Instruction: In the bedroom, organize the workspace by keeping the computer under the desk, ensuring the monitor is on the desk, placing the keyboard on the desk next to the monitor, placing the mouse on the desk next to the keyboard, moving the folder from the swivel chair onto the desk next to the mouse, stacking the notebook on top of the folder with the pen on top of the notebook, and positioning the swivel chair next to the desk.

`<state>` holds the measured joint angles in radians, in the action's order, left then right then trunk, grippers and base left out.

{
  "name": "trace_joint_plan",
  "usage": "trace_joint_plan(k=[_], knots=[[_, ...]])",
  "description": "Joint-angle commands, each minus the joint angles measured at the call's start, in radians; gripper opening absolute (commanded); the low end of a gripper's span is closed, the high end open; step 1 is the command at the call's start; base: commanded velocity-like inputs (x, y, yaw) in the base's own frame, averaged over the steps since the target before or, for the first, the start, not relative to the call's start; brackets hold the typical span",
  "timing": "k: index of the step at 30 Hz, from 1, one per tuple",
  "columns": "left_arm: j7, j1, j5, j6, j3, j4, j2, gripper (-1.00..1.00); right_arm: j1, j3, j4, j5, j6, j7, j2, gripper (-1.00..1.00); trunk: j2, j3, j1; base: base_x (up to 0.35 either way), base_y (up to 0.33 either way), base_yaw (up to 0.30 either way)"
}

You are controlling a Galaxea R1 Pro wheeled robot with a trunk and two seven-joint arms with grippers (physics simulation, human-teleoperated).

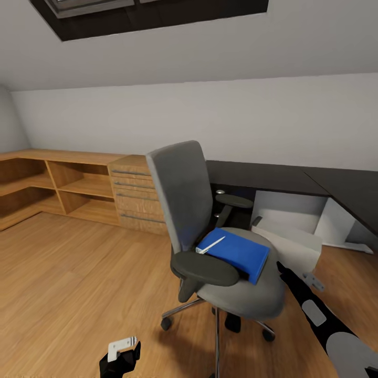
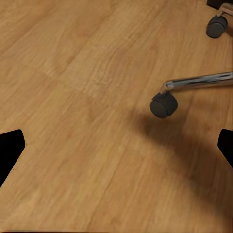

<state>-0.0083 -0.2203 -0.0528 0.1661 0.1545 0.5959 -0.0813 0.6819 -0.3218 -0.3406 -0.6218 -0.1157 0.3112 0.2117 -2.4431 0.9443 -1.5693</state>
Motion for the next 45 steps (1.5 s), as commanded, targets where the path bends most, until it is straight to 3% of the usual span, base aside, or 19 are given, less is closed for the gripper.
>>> trace_joint_plan(k=[1,45], knots=[[-0.001,-0.001,-0.005,0.003,0.002,-0.001,-0.001,1.00,0.001,-0.002,0.002,-0.010,-0.001,0.008,0.000,1.00,0.000,0.002,0.000,0.004,0.000,0.127],[0.000,-0.001,-0.005,0.003,0.002,-0.001,0.000,1.00,0.001,-0.002,0.006,-0.010,-0.001,0.008,-0.003,1.00,0.000,0.033,0.000,0.000,0.000,0.111]])
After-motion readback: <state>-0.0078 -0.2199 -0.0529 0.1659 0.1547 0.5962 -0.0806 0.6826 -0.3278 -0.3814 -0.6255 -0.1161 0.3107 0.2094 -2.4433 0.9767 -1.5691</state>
